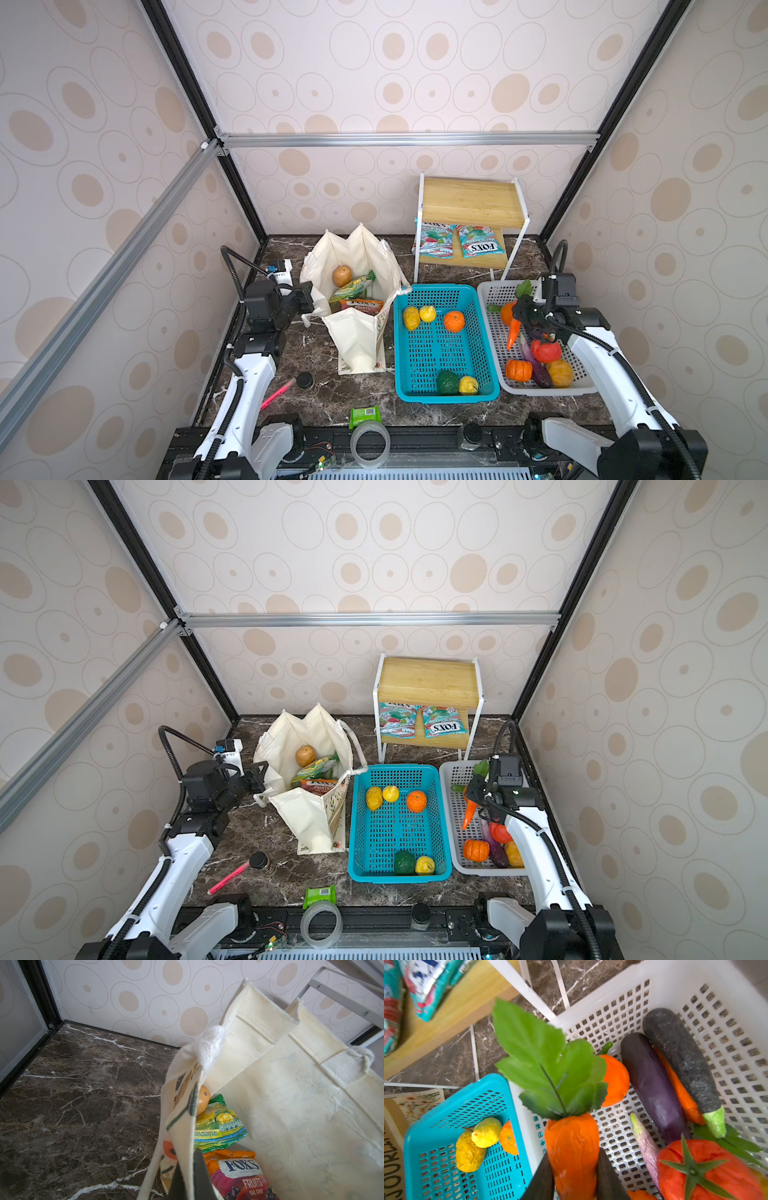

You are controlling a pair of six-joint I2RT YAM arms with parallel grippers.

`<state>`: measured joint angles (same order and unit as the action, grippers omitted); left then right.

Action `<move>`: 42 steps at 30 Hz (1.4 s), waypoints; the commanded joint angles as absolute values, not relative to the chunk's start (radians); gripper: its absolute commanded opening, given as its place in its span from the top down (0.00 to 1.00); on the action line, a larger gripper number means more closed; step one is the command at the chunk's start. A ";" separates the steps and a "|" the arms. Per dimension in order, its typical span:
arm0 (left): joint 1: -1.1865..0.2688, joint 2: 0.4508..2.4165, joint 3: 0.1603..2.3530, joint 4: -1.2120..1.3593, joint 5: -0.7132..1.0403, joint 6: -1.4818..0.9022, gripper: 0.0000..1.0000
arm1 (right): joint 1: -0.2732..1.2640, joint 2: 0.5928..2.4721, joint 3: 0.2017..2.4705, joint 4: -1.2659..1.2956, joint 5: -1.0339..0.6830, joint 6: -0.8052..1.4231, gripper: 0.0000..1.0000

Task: Place the food into the grocery bag and tie it
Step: 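Lower the right gripper onto the orange carrot and close, then lift the carrot and carry it over the tote with the right gripper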

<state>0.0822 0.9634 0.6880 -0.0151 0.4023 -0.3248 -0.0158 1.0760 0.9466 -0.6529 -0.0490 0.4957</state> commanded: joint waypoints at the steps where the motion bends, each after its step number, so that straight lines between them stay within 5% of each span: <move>1: 0.077 0.964 0.699 -0.012 0.405 -0.304 1.00 | 0.028 1.034 1.007 -0.712 -0.048 0.493 0.71; 14: 0.078 0.963 0.699 -0.012 0.410 -0.306 1.00 | 0.464 1.132 1.325 -0.739 0.145 0.560 0.72; 25: 0.078 0.958 0.697 -0.008 0.416 -0.309 1.00 | 0.816 1.489 1.748 -0.706 0.280 0.517 0.72; 42: 0.078 0.951 0.695 -0.003 0.419 -0.309 1.00 | 0.947 2.105 2.346 -0.853 0.220 0.497 0.72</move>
<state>0.0822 0.9630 0.6880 -0.0139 0.4072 -0.3252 0.9333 2.0499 2.2704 -0.7490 0.2070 0.5060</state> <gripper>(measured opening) 0.048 0.280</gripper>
